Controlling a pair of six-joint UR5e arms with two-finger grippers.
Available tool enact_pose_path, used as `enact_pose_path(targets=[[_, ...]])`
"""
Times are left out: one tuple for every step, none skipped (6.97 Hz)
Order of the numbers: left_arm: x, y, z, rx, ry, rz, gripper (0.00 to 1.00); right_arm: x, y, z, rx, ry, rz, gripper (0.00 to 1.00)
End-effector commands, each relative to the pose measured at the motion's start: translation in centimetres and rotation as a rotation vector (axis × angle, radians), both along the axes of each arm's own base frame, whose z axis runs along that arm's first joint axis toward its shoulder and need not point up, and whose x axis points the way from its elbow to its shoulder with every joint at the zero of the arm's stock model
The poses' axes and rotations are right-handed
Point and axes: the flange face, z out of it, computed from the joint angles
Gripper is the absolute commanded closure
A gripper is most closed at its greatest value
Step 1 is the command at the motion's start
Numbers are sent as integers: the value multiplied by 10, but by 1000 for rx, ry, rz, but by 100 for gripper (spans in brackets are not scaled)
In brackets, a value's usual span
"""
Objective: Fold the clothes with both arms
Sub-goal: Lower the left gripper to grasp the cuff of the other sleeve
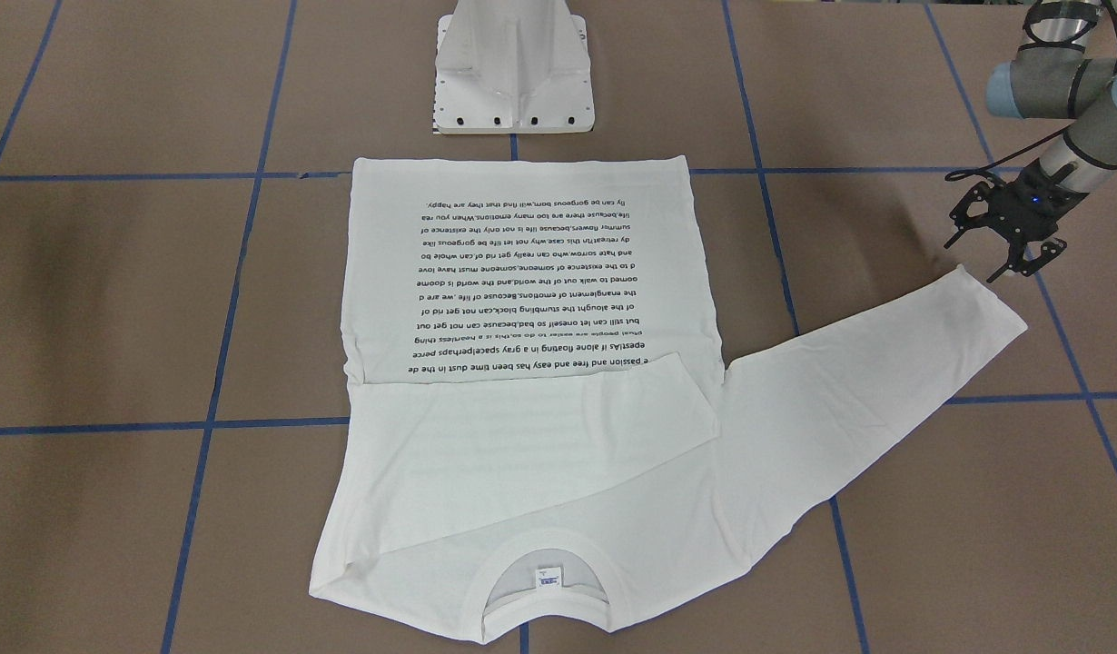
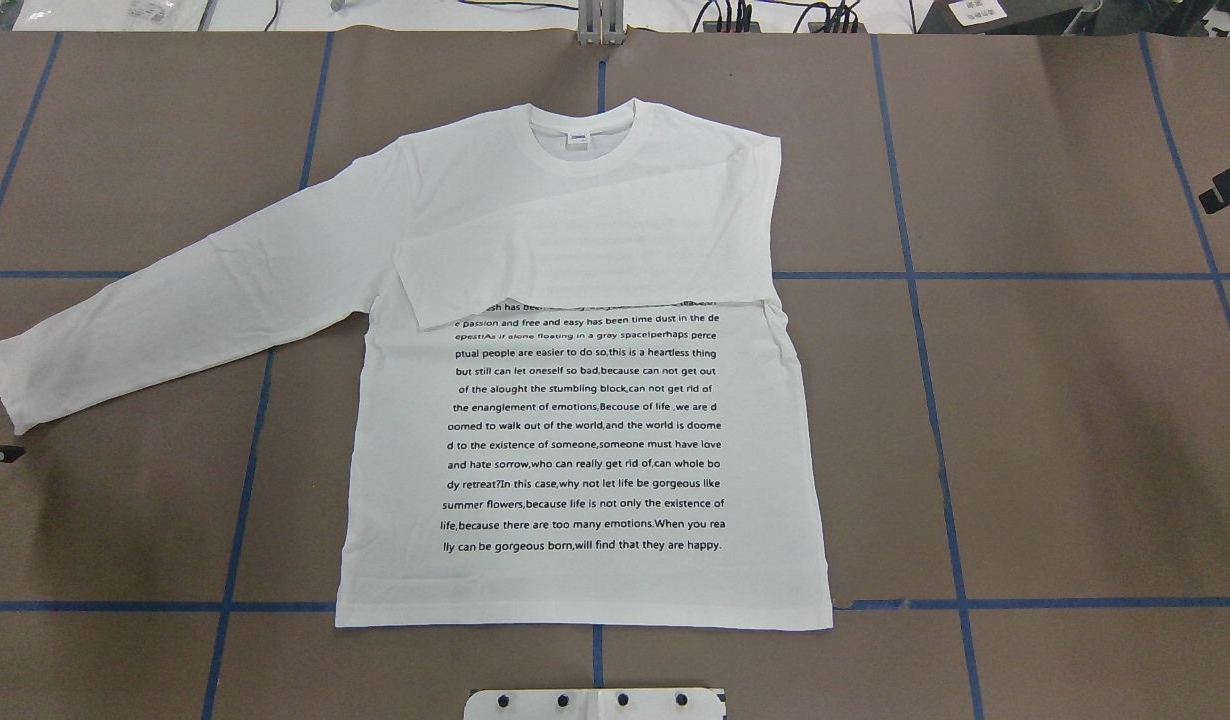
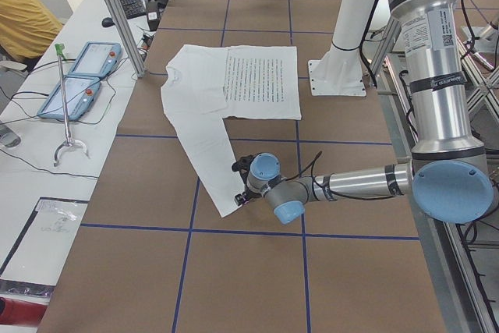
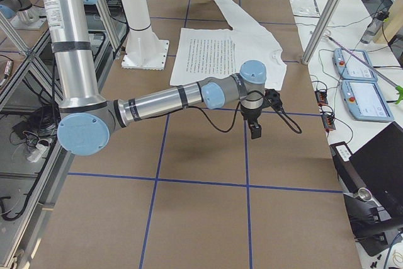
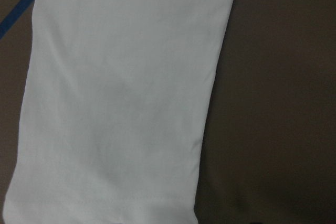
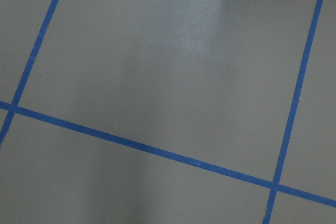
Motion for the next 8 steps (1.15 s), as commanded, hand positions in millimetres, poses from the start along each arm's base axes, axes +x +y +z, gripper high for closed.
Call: enact_pose_path(targets=[[4, -2, -3, 6, 5, 4, 35, 1, 1, 1, -2, 0, 2, 0], [5, -3, -3, 6, 5, 6, 35, 1, 1, 1, -4, -1, 2, 0], [6, -3, 0, 2, 1, 8, 35, 1, 2, 0, -4, -2, 3, 0], [9, -5, 1, 1, 1, 9, 35, 2, 3, 2, -7, -1, 3, 0], [11, -7, 2, 0, 0, 12, 35, 2, 5, 4, -11, -1, 5, 0], [11, -7, 2, 2, 2, 12, 36, 3, 9, 2, -9, -2, 7, 0], [11, -7, 2, 2, 2, 12, 54, 4, 14, 0, -2, -2, 7, 0], [11, -6, 2, 4, 3, 14, 73, 5, 19, -2, 2, -4, 11, 0]])
